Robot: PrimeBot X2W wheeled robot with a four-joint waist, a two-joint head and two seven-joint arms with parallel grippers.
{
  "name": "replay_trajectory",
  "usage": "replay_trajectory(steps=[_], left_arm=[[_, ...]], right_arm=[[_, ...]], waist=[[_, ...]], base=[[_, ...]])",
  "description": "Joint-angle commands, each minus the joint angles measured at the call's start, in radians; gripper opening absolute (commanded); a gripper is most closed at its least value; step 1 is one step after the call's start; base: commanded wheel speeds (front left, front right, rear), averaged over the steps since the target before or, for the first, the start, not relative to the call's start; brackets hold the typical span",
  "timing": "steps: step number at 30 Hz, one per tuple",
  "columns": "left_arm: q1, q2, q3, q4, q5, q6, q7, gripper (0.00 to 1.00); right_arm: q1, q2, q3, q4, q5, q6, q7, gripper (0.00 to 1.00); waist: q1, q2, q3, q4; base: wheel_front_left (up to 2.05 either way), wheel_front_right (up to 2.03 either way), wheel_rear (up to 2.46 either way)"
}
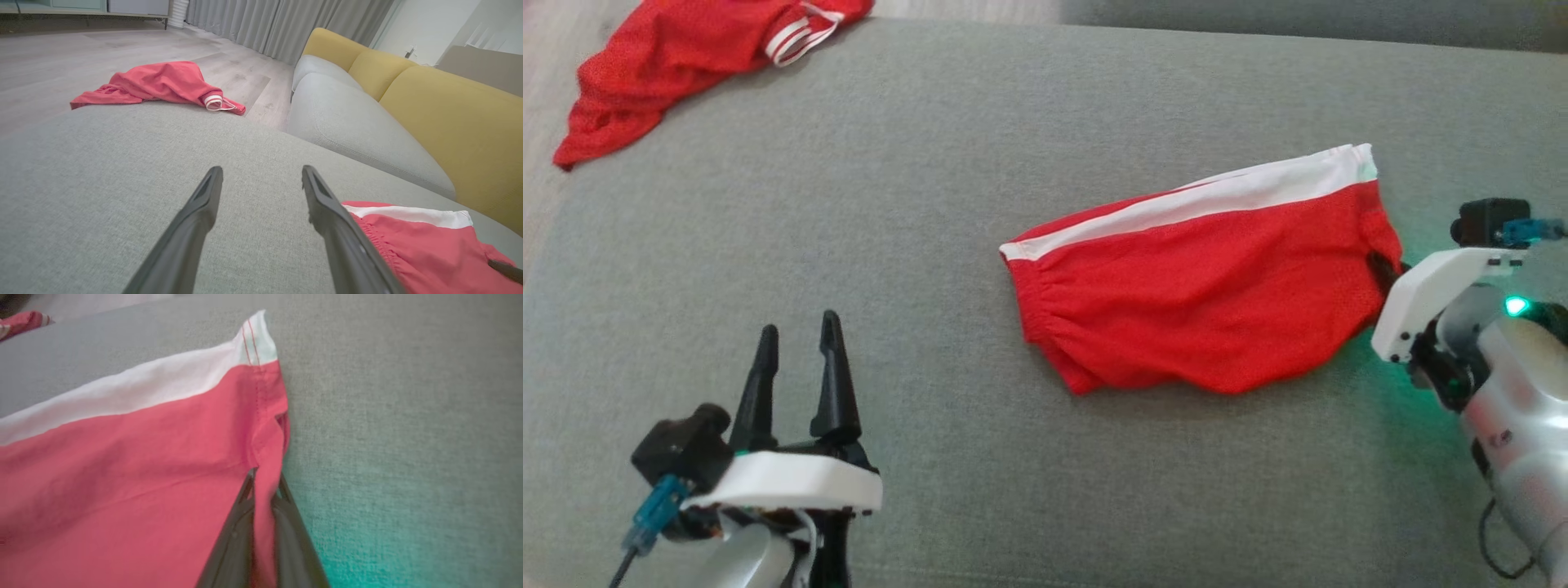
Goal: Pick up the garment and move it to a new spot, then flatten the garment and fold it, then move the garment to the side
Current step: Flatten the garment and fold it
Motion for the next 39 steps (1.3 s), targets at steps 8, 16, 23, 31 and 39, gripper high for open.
replay_trajectory(steps=[8,16,23,31,39], left_arm=[[-0.002,0.026,0.059,-0.025,0.017,0.005,-0.017,1.0],[0.022,0.022,0.08,-0.01,0.028,-0.004,-0.019,1.0],[0.031,0.012,0.086,0.0,0.041,-0.014,-0.02,1.0],[0.039,-0.006,0.071,0.023,0.047,-0.023,-0.02,1.0],[0.05,-0.023,0.06,0.035,0.043,-0.025,-0.02,1.0]], right_arm=[[0.058,0.018,-0.017,-0.032,0.005,0.007,-0.146,0.0],[0.114,0.051,-0.064,-0.023,-0.024,0.007,-0.239,0.0],[0.153,0.076,-0.116,-0.003,-0.059,0.007,-0.279,0.0],[0.154,0.112,-0.161,-0.009,-0.114,0.007,-0.324,0.0],[0.114,0.199,-0.122,-0.163,-0.203,0.007,-0.277,0.0]], waist=[[0.0,-0.0001,-0.07,-0.104],[0.0,-0.0001,-0.096,-0.184],[0.0,-0.0001,-0.099,-0.204],[0.0,-0.0001,-0.129,-0.165],[0.0,-0.0001,-0.166,-0.117]], base=[[0.0,0.0,0.0],[0.0,0.0,0.0],[0.0,0.0,0.0],[0.0,0.0,0.0],[0.0,0.0,0.0]])
